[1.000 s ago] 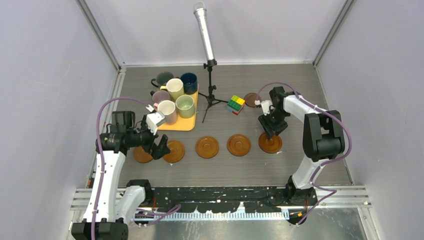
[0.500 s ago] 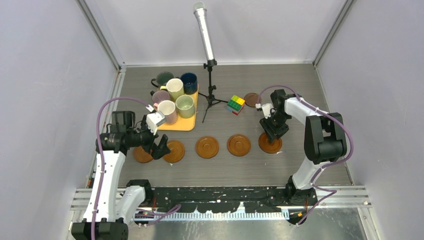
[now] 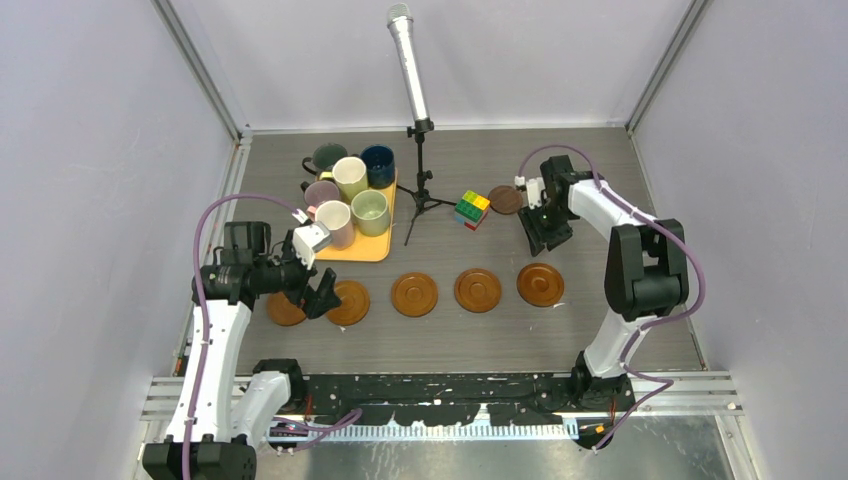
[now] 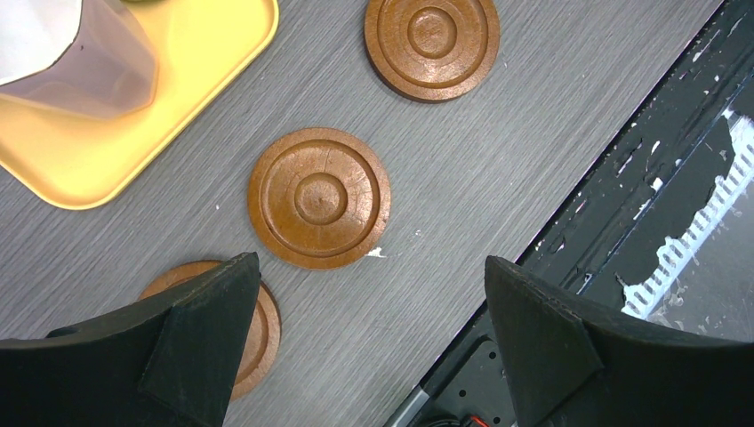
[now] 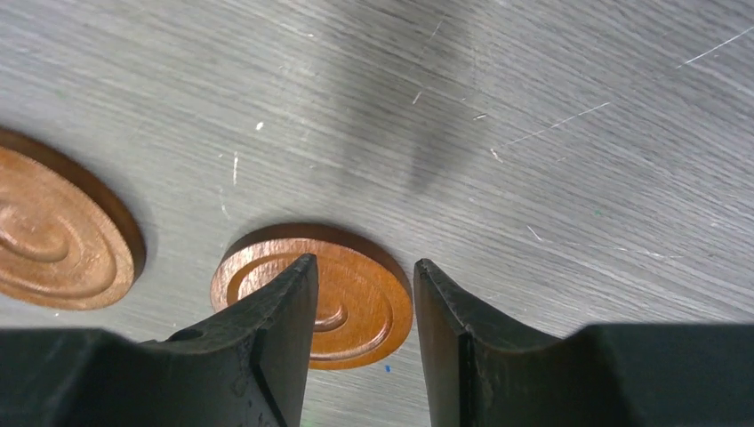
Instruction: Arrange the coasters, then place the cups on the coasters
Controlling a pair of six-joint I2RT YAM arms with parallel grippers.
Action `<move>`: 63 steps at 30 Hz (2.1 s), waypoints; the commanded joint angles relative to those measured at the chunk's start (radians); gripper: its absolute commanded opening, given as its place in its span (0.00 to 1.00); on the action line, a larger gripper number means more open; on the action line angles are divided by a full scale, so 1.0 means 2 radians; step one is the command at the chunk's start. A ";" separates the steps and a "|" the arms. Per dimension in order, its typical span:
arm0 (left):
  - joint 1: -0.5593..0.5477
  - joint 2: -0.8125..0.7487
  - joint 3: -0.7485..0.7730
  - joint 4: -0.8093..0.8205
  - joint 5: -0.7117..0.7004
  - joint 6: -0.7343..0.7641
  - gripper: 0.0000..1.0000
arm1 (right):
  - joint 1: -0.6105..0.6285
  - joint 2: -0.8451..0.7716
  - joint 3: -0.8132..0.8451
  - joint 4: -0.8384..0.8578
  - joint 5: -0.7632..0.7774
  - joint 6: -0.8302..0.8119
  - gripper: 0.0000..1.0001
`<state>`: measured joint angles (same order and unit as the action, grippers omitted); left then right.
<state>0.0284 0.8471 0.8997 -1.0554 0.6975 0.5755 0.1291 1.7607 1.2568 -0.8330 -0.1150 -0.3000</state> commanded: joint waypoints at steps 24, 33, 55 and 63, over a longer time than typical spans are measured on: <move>0.000 0.003 0.013 0.011 0.012 -0.012 1.00 | 0.006 0.020 -0.008 0.037 0.031 0.023 0.45; 0.000 0.008 0.018 0.014 0.011 -0.012 1.00 | 0.006 0.091 0.149 0.046 0.012 0.080 0.53; -0.001 0.007 0.017 0.009 -0.007 0.001 1.00 | -0.008 0.273 0.326 0.044 0.054 0.127 0.44; 0.000 0.005 0.014 0.013 -0.013 0.001 1.00 | -0.076 0.183 0.181 0.035 0.044 0.050 0.39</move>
<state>0.0284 0.8680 0.8997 -1.0481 0.6739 0.5621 0.0700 2.2116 1.7554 -0.6842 -0.0631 -0.0887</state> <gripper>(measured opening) 0.996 0.400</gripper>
